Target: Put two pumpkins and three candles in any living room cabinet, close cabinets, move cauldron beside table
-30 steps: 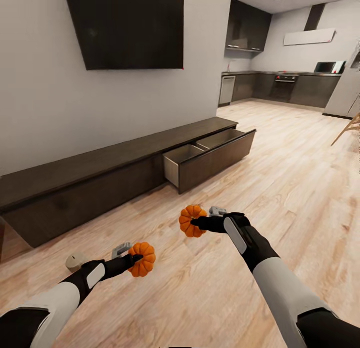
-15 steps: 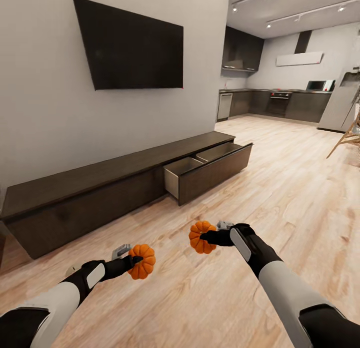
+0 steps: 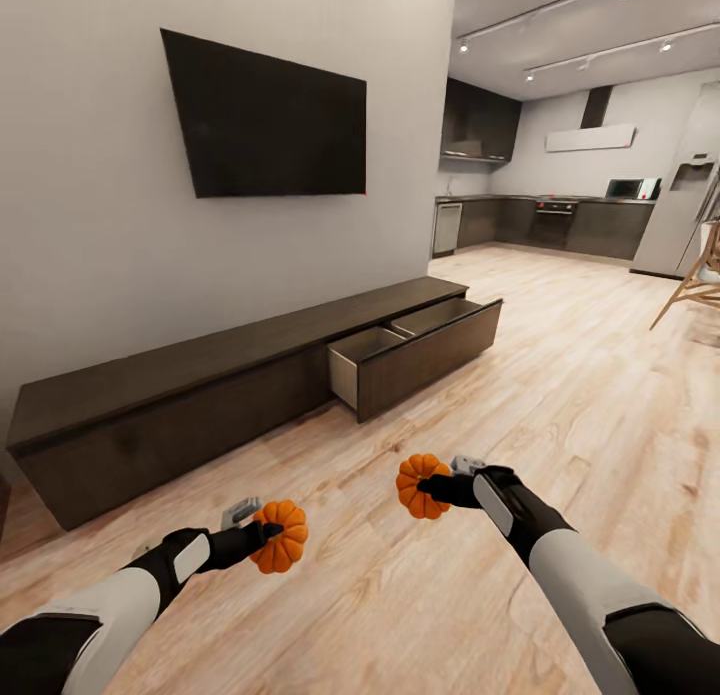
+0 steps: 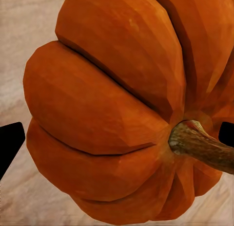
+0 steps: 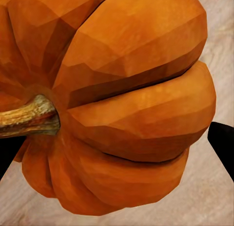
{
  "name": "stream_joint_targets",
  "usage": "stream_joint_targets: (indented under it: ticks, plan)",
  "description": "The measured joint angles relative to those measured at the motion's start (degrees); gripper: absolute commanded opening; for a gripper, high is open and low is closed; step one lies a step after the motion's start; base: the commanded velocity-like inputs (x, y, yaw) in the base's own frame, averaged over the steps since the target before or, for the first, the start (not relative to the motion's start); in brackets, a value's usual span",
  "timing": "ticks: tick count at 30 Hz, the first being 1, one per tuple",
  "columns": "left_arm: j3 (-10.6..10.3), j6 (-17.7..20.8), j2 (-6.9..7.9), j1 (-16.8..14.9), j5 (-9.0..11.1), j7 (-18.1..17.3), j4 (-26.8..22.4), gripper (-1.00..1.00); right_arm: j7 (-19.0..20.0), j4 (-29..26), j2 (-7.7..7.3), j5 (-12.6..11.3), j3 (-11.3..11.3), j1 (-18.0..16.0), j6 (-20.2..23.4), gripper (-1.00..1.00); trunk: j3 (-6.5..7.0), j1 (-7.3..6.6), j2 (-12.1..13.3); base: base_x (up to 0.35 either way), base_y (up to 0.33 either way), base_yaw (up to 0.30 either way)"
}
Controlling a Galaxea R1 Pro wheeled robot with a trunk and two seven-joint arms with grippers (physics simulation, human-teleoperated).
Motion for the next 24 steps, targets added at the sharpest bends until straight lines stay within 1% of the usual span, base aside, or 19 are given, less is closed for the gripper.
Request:
stream_joint_targets:
  ticks: [2, 3, 4, 8, 10, 13, 18, 24]
  plan:
    - [0.2, -0.02, 0.0, 0.04, 0.04, -0.01, 0.09, -1.0, -0.04, 0.28, 0.03, -0.04, 0.12, 0.01, -0.34, -1.0, 0.44, -0.06, 0.02, 0.0, 0.0, 0.0]
    - [0.21, -0.02, 0.01, 0.04, 0.03, 0.03, 0.19, -1.0, -0.09, 1.39, 0.1, 0.01, 0.26, 0.04, -0.45, -1.0, 0.66, -0.08, 0.04, 0.0, 0.0, 0.0]
    - [0.07, -0.03, 0.05, 0.05, -0.09, 0.12, 0.26, -1.0, -0.11, 3.17, 0.17, 0.23, 0.34, 0.05, -1.17, -1.0, 0.88, -0.1, 0.05, 0.0, 0.0, 0.0]
    - [0.07, -0.04, 0.17, 0.09, -0.09, 0.2, 0.3, -1.0, -0.16, 4.73, 0.24, 0.2, 0.21, 0.0, -4.23, -1.0, 1.77, -0.21, 0.1, 0.0, 0.0, 0.0]
    - [0.13, -0.03, 0.26, 0.12, -0.09, 0.21, 0.29, -1.0, -0.31, 5.83, 0.24, 0.26, 0.29, 0.02, -5.06, -1.0, 2.21, -0.26, 0.13, 0.0, 0.0, 0.0]
    - [0.17, -0.02, 0.39, 0.16, -0.08, 0.22, 0.3, -1.0, -0.44, 7.96, 0.25, 0.17, 0.26, 0.02, -5.49, -1.0, 2.88, -0.34, 0.17, 0.0, 0.0, 0.0]
    - [0.14, -0.02, 0.46, 0.48, -0.07, 0.28, 0.31, -1.0, -0.57, 9.99, 0.12, 0.11, 0.13, 0.02, -5.76, -1.0, 3.99, -0.47, 0.24, 0.0, 0.0, 0.0]
    - [-0.03, -0.58, 0.25, 0.61, -0.13, 0.31, 1.07, -1.0, -0.58, 11.38, 0.12, -0.2, 0.1, 0.01, -5.89, -1.0, 5.32, -0.62, 0.32, 0.0, 0.0, 0.0]
